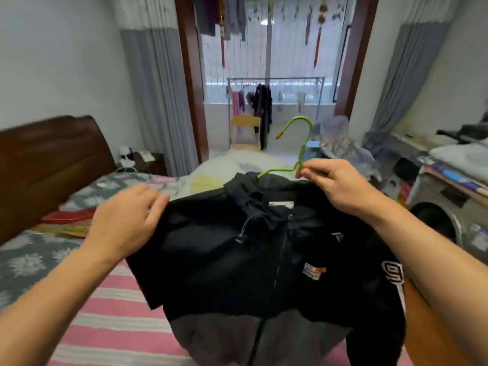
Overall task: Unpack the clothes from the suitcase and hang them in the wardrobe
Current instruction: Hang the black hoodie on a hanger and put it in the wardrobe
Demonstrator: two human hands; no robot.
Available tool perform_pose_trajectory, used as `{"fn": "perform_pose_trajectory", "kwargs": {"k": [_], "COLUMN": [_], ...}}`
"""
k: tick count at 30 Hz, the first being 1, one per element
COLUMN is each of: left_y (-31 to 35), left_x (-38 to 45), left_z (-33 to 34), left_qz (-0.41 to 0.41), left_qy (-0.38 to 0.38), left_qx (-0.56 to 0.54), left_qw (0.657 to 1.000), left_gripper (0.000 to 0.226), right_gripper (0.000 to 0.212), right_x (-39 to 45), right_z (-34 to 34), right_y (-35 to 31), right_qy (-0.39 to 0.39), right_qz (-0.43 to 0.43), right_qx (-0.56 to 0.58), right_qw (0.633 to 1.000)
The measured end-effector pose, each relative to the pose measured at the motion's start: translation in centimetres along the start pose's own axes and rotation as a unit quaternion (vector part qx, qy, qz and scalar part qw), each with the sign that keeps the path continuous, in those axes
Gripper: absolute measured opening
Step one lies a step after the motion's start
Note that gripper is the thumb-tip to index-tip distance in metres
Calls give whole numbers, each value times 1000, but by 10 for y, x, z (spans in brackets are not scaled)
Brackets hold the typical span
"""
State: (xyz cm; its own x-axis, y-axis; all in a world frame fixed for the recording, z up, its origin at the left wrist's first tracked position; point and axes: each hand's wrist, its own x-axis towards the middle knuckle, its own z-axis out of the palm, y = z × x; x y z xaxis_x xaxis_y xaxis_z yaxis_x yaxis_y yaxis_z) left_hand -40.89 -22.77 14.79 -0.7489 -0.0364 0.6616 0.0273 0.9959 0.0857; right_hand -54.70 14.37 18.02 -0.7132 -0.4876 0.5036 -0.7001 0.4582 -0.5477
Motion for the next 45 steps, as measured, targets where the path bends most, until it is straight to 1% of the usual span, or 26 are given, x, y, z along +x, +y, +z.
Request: {"fn": "perform_pose_trajectory", "kwargs": {"k": [2, 3, 5, 6, 7, 8, 10, 13, 15, 17, 20, 22, 23, 25, 28, 30, 31, 32, 34, 35, 36, 38, 39, 42, 44, 45], "left_y": [34, 58, 93, 102, 104, 101, 94, 91, 94, 100, 104, 110, 115, 130, 152, 166, 172, 177, 184, 185, 186, 184, 184, 192, 206, 215], "left_x": [7, 9, 8, 5, -2, -10, -35, -85, -122, -159, -224, -267, -287, -323, -369, -395, -407, -419, -443, -456, -470, -501, -517, -566, -593, -602], "left_z": [-29, -42, -51, -52, -52, -52, -62, -89, -108, -133, -181, -222, -243, -282, -332, -363, -377, -389, -410, -418, -425, -436, -440, -451, -455, -455], "left_qz": [28, 66, 108, 96, 69, 39, -29, -117, -144, -149, -145, -157, -169, -185, -220, -263, -284, -302, -339, -359, -379, -434, -474, -576, -608, -615], "left_qy": [41, 26, -48, -77, -80, -61, -29, 19, 23, 18, 10, 13, 12, -6, -54, -65, -65, -67, -71, -68, -56, -12, 11, 42, 27, 17], "left_qx": [-55, -66, -24, 6, 25, 25, 8, -9, 36, 113, 217, 263, 281, 312, 318, 301, 293, 290, 309, 330, 355, 392, 397, 384, 356, 338], "left_qw": [997, 995, 993, 992, 994, 997, 999, 993, 989, 982, 965, 952, 945, 932, 921, 915, 911, 906, 886, 870, 853, 811, 786, 721, 709, 712], "left_gripper": [43, 49, 52, 46, 36, 23, 3, 9, 22, 34, 30, 30, 31, 35, 37, 37, 37, 37, 36, 34, 31, 29, 28, 23, 26, 27], "right_gripper": [15, 15, 14, 15, 16, 18, 28, 47, 42, 32, 19, 26, 32, 32, 54, 51, 47, 43, 39, 37, 36, 44, 47, 31, 34, 37], "right_x": [4, 5, 7, 9, 10, 11, 9, -8, -24, -39, -58, -72, -79, -90, -103, -119, -131, -146, -183, -206, -232, -285, -311, -352, -355, -351], "right_z": [9, 17, 32, 38, 43, 48, 57, 84, 108, 127, 149, 158, 163, 185, 219, 242, 251, 263, 292, 309, 330, 362, 375, 395, 401, 406], "right_y": [-33, -49, -76, -85, -91, -92, -77, -31, -12, -23, -73, -116, -137, -174, -233, -269, -289, -308, -346, -360, -371, -386, -389, -409, -432, -447], "right_qy": [-24, -41, -75, -77, -62, -34, 7, -47, -113, -179, -234, -285, -320, -393, -514, -589, -611, -619, -587, -568, -561, -599, -608, -533, -484, -483], "right_qz": [-38, -67, -134, -166, -193, -210, -199, -157, -161, -166, -214, -225, -238, -261, -245, -227, -230, -224, -178, -133, -68, 56, 59, -47, -78, -108], "right_qx": [21, 31, 53, 60, 63, 65, 63, -7, -14, 57, 195, 263, 278, 290, 328, 343, 346, 352, 398, 423, 450, 472, 460, 439, 437, 431], "right_qw": [999, 996, 987, 981, 977, 975, 978, 986, 980, 968, 928, 894, 874, 833, 754, 695, 674, 665, 682, 693, 691, 644, 645, 722, 754, 755]}}
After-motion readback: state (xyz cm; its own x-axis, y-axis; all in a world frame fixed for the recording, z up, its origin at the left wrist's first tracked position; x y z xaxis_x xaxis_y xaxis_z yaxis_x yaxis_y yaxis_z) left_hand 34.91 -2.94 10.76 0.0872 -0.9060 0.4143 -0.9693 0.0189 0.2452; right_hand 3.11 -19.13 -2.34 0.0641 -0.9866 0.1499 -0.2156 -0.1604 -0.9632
